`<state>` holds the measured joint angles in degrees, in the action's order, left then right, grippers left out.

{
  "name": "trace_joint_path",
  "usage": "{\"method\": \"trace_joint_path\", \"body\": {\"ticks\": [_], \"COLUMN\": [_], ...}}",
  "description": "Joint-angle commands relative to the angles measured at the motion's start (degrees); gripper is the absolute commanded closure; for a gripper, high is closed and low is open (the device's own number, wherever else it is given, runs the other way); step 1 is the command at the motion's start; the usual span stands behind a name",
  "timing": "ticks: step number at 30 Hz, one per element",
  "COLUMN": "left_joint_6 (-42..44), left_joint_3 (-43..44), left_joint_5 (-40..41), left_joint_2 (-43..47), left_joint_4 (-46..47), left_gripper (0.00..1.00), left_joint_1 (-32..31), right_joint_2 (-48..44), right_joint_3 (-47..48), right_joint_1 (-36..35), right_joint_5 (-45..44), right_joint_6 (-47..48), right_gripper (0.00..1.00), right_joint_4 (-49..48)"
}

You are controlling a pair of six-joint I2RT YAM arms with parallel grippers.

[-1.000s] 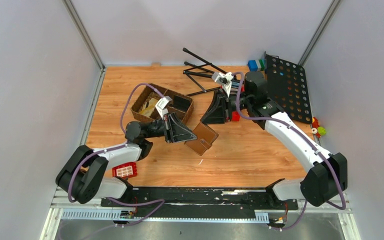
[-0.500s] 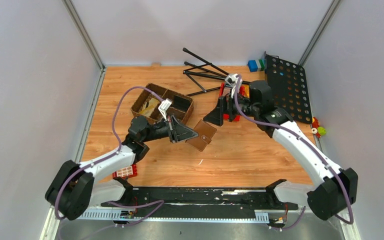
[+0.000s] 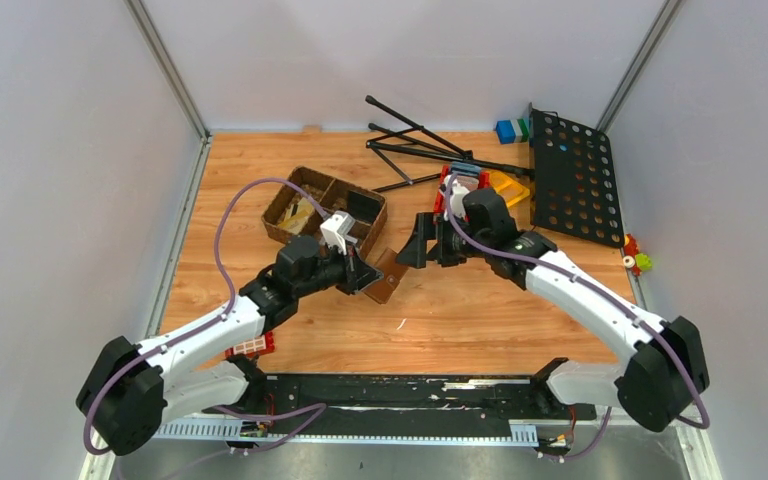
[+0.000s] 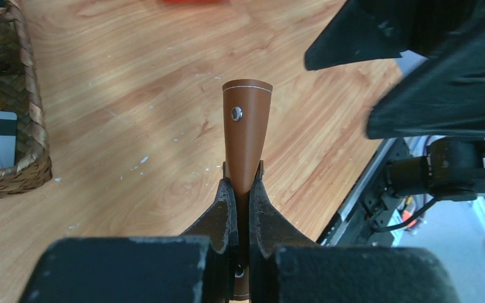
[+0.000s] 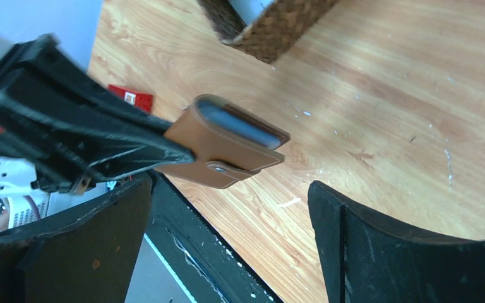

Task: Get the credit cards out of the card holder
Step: Open the card holder at the center of the board.

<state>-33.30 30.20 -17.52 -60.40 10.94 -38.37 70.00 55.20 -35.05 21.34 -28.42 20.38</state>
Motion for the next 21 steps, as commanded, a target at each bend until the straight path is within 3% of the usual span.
{"method": "trace_joint_path", "body": {"ticks": [1,7,21], "left_joint_6": [3.9,3.6,0.6], "left_joint_3": [1.8,1.0,0.3], "left_joint_5": [7.0,6.2,3.6], "left_joint_2": [3.2,3.3,2.5], "left_joint_4": [0.2,2.3,7.1], "left_gripper": [1.0,1.0,1.0], "left_joint_1": [-1.3,-1.4,-1.4], "right_joint_2": [3.5,7.5,12.3], "right_joint_3": [0.8,-0.7,-2.2], "right_joint_1": [-0.6,-1.6,-4.2], "right_joint_5": [-2.8,0.4,3.5], "right_joint_6": [-5.6,-7.8,-10.8], "right_gripper": [0.08,0.22,0.23], "right_joint_4": [-0.6,-5.1,-10.5]}}
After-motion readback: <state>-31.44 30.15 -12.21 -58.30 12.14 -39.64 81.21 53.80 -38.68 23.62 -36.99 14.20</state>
